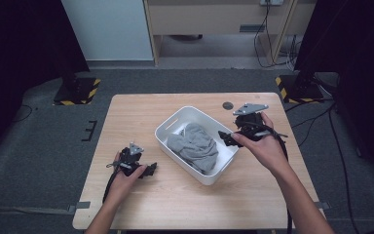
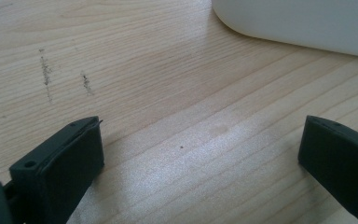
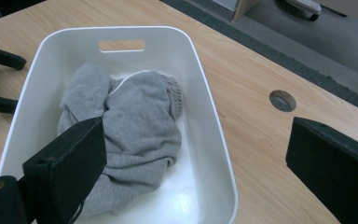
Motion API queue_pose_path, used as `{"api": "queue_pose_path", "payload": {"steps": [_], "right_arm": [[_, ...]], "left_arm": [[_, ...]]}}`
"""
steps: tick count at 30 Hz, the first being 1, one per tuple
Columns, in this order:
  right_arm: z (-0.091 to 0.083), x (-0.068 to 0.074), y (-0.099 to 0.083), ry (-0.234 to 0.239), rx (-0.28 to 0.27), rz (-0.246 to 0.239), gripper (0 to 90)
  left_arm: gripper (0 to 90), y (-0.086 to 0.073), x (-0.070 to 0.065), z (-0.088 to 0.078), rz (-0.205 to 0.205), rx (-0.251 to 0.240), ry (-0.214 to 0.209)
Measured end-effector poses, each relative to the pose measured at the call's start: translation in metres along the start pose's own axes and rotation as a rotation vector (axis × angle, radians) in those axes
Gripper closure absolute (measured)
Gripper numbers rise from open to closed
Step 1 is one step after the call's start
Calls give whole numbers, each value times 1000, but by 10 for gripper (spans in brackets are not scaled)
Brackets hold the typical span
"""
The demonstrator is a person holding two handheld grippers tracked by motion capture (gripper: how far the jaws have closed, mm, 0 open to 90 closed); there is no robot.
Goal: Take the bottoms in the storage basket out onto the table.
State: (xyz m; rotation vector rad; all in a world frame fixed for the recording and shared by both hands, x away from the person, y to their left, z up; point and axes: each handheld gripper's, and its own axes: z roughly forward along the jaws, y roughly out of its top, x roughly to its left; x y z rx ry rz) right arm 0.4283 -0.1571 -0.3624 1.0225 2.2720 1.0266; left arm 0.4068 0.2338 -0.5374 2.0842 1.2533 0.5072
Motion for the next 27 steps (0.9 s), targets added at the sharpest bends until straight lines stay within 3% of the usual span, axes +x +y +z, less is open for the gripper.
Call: {"api": "queue_pose_path", "payload": {"steps": [18,27], "right_arm": [[17,12,21,49,-18,-27,53],[43,33,37,89,-18,-45,55]], "left_arm": [[0,0,0,0,0,0,-1],[0,3,0,3,11,0,-12]]}}
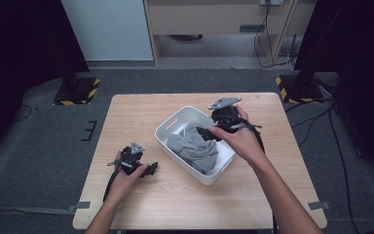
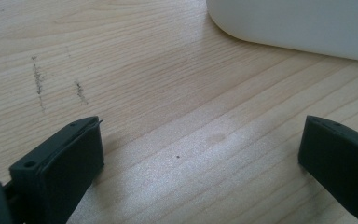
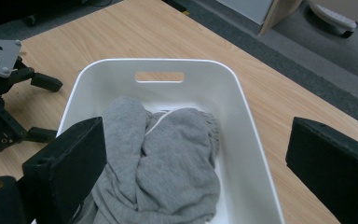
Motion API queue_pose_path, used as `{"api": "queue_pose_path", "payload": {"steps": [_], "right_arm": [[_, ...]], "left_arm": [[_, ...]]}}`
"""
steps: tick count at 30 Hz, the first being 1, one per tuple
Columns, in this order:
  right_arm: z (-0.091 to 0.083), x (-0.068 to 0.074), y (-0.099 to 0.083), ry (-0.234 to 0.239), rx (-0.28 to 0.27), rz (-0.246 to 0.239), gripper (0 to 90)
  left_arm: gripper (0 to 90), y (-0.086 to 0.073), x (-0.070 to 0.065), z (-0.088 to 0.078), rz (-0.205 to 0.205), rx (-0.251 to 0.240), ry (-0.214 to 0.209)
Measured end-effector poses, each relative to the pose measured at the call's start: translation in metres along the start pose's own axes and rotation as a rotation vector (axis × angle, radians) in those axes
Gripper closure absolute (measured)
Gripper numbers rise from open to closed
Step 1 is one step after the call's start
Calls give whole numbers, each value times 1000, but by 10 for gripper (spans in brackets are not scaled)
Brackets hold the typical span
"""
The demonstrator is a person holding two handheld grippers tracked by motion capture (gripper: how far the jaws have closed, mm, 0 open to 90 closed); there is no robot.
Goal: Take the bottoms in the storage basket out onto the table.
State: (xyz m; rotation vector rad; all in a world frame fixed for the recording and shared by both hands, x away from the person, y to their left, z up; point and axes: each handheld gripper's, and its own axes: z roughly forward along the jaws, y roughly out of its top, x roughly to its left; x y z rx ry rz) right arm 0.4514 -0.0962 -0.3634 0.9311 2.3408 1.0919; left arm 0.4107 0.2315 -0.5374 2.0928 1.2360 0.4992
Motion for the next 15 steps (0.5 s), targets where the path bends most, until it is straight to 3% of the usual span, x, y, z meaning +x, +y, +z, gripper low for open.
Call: {"api": "queue_pose_path", "payload": {"steps": [1,7,15], "right_arm": [[11,2,0,3,12,5,60],[31,6,0,18,18,22,78],[60,19,-6,47,55,0,108]], "left_arm": [[0,0,0,0,0,0,0],[0,0,0,0,0,0,0],[0,0,0,0,0,0,0]]}}
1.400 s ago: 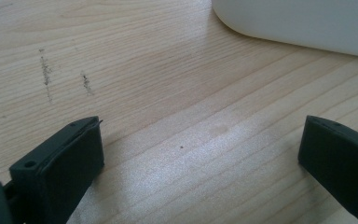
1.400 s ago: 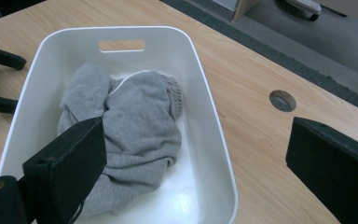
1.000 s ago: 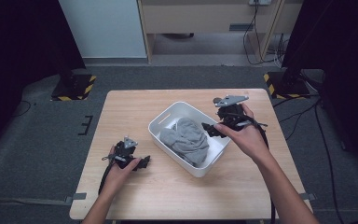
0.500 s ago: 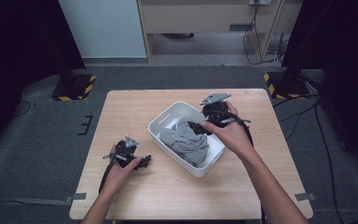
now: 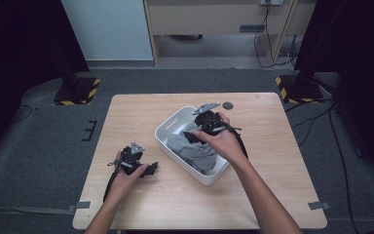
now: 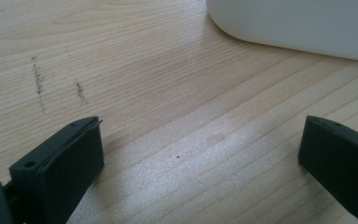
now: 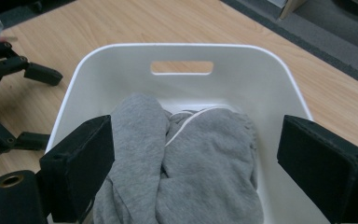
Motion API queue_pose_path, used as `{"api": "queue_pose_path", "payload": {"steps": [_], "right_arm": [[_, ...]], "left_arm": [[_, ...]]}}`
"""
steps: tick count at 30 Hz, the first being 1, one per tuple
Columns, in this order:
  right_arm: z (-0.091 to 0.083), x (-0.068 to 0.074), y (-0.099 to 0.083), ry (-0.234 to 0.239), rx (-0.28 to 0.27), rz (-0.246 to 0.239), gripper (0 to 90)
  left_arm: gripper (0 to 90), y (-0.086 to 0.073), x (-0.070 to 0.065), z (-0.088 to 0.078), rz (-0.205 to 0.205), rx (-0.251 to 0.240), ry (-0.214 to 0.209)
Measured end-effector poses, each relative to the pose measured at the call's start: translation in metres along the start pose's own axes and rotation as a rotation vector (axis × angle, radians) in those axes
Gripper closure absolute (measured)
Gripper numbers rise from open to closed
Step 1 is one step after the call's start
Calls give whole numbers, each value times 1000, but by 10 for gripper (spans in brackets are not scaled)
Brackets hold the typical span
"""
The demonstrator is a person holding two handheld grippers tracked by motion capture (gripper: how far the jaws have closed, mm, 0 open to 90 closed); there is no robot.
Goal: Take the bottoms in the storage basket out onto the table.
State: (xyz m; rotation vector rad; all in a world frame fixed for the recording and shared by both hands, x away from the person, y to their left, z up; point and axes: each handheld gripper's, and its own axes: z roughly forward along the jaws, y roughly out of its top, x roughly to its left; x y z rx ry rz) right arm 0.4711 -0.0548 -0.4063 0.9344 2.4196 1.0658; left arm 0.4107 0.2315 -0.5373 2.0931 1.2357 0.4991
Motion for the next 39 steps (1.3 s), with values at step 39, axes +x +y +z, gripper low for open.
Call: {"api": "queue_pose_path", "payload": {"steps": [39], "right_arm": [[76,3,-36,50,187,-28,64]], "left_arm": [[0,0,0,0,1,0,0]]}}
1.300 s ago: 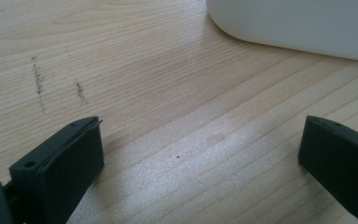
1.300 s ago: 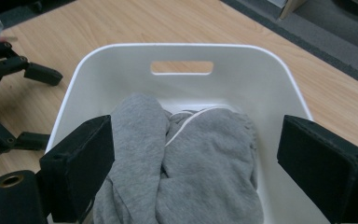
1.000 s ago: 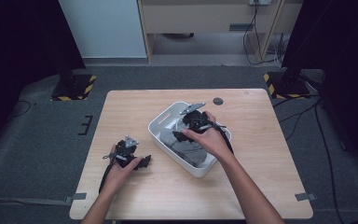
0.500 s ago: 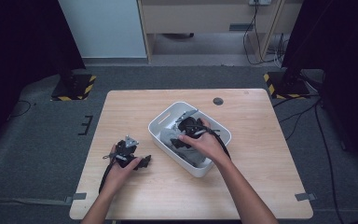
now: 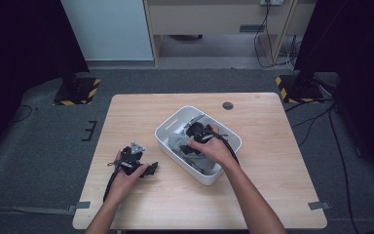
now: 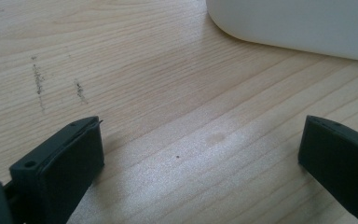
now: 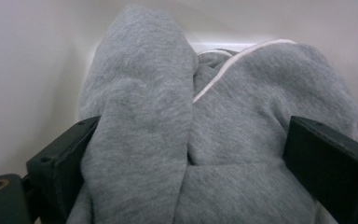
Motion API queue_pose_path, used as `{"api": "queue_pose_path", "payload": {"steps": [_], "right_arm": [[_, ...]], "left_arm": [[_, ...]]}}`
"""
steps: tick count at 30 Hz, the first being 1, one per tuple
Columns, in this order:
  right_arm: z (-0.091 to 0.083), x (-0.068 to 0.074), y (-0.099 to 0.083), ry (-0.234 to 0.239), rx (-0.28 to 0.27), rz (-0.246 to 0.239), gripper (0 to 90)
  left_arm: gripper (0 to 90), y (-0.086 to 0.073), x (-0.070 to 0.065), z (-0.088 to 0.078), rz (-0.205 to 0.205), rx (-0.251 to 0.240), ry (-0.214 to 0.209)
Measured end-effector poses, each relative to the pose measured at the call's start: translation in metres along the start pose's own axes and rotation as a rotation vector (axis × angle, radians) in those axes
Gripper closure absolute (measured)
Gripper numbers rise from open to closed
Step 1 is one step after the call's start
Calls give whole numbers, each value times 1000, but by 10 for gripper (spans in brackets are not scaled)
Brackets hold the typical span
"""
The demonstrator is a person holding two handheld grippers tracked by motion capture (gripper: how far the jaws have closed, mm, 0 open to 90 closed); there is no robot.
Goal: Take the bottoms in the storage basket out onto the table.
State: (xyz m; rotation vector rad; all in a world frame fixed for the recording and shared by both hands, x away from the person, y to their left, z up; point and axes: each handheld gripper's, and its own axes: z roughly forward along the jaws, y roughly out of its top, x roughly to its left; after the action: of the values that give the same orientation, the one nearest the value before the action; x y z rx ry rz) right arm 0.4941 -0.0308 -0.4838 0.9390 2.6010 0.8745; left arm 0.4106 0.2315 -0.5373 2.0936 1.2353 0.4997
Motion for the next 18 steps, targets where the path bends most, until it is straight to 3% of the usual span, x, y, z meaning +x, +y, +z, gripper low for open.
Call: {"api": "queue_pose_path", "payload": {"steps": [9,14,18], "right_arm": [[10,-10,6,-12,23,10,22],[14,-12,7,-27,15,7,16],[15,-18,7,-35,-2,36,16]], "left_arm": [[0,0,0,0,0,0,0],[0,0,0,0,0,0,0],[0,0,0,0,0,0,0]]}}
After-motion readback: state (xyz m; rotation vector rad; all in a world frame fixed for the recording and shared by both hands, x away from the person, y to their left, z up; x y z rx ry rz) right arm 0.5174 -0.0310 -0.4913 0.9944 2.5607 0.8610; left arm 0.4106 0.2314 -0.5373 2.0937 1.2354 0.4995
